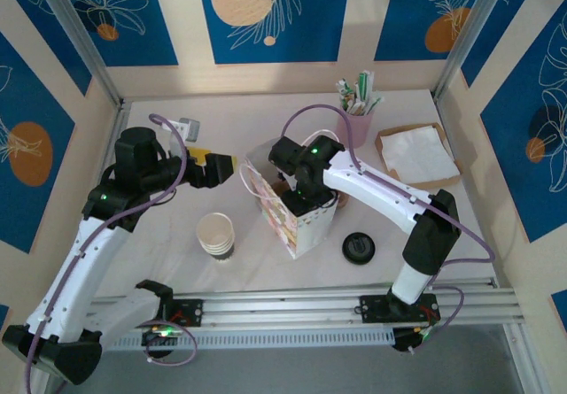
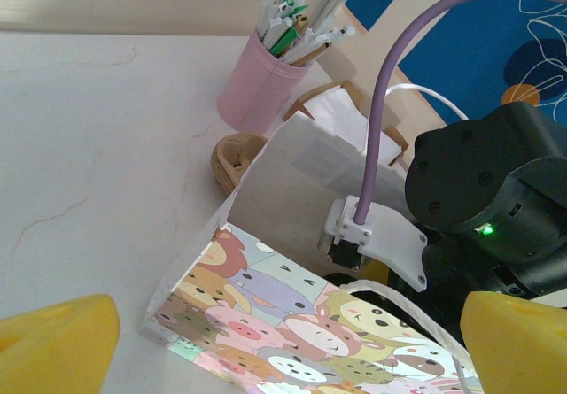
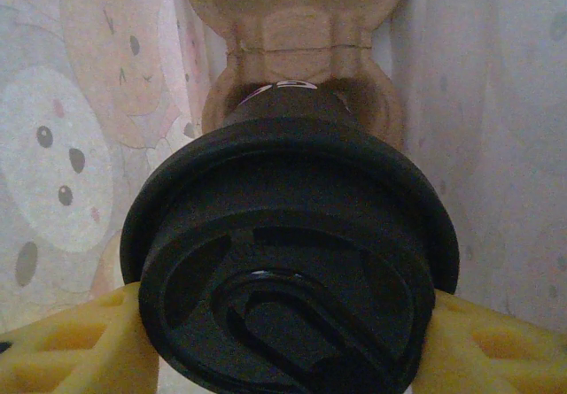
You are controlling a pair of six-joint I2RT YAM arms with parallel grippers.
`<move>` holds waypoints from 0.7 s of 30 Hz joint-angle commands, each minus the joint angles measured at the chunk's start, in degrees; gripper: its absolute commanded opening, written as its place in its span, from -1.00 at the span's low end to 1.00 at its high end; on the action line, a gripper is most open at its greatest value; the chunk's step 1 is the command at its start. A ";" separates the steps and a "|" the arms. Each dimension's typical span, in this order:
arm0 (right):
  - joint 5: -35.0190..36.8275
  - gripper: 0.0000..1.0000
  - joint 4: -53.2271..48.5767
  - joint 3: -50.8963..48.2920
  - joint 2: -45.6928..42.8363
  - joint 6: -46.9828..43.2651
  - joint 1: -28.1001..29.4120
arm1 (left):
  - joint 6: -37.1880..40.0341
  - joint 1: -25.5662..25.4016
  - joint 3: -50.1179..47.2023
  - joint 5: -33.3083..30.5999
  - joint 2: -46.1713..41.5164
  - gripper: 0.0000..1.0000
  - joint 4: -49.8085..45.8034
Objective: Pack the takeout coffee
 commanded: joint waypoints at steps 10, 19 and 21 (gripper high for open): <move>-0.80 0.22 -4.57 1.47 0.69 1.35 -0.50 | 1.32 -0.70 1.28 -0.52 -0.12 0.97 -0.37; -0.94 0.22 -4.80 1.51 0.48 1.49 -0.50 | 1.42 -0.77 1.14 -0.57 -0.40 0.97 -0.45; -0.95 0.23 -4.74 1.48 0.54 1.48 -0.50 | 1.45 -0.77 1.11 -0.57 -0.34 0.97 -0.43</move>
